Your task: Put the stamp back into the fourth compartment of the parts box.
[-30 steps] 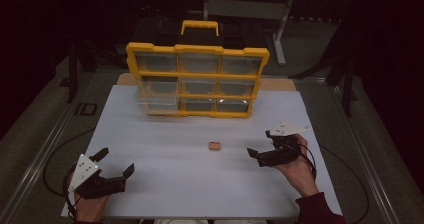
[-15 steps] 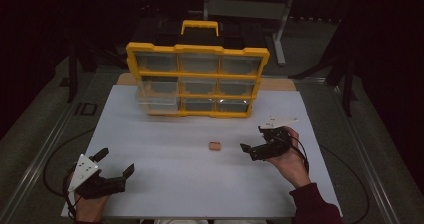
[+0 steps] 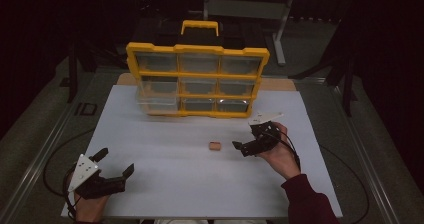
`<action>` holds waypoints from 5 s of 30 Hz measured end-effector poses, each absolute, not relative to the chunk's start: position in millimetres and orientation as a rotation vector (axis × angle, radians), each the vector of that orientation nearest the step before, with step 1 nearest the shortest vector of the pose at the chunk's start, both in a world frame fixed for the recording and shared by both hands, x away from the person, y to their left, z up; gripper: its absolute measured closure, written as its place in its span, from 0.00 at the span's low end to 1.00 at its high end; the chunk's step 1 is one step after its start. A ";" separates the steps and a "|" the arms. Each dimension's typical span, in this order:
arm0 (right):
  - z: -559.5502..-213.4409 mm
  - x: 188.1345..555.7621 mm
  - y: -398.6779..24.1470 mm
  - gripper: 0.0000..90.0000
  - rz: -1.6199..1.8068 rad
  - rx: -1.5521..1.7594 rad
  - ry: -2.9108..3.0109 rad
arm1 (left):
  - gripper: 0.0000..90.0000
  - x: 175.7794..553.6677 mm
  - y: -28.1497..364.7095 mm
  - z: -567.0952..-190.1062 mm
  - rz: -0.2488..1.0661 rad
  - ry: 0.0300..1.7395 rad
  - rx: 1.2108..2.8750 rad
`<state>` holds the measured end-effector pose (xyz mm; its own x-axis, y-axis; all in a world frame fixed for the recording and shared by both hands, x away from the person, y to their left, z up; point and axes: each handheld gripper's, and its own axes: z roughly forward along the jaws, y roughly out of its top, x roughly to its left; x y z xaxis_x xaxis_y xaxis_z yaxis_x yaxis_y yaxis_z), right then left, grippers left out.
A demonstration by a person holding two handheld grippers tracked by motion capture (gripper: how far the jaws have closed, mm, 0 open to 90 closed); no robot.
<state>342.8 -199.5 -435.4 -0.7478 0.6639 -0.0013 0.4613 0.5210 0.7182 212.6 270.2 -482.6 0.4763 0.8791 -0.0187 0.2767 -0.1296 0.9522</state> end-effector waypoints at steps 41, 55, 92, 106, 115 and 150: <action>-450.9 376.6 -155.5 0.11 0.997 0.890 2.634 | 0.00 212.7 269.6 -482.8 0.710 1.000 1.671; -464.6 383.9 -144.7 0.12 0.952 0.888 2.680 | 0.00 213.0 269.1 -483.3 0.707 1.000 1.677; -500.6 386.6 -112.3 0.68 0.769 0.746 2.854 | 0.00 213.1 266.3 -484.0 0.705 0.991 1.692; -494.0 386.0 -115.9 0.74 0.711 0.794 2.844 | 0.00 213.0 265.8 -483.9 0.707 0.990 1.693; -479.1 387.8 -128.0 0.74 0.766 0.918 2.811 | 0.00 212.8 265.5 -483.9 0.710 0.990 1.698; -388.1 409.1 -136.1 0.74 0.835 0.918 2.718 | 0.00 212.5 266.5 -484.1 0.723 0.997 1.690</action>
<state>409.1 -136.1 -388.1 -0.8004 0.5986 0.0319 0.5132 0.6567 0.5526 212.5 266.5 -484.1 0.4807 0.8769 0.0044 0.2775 -0.1569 0.9478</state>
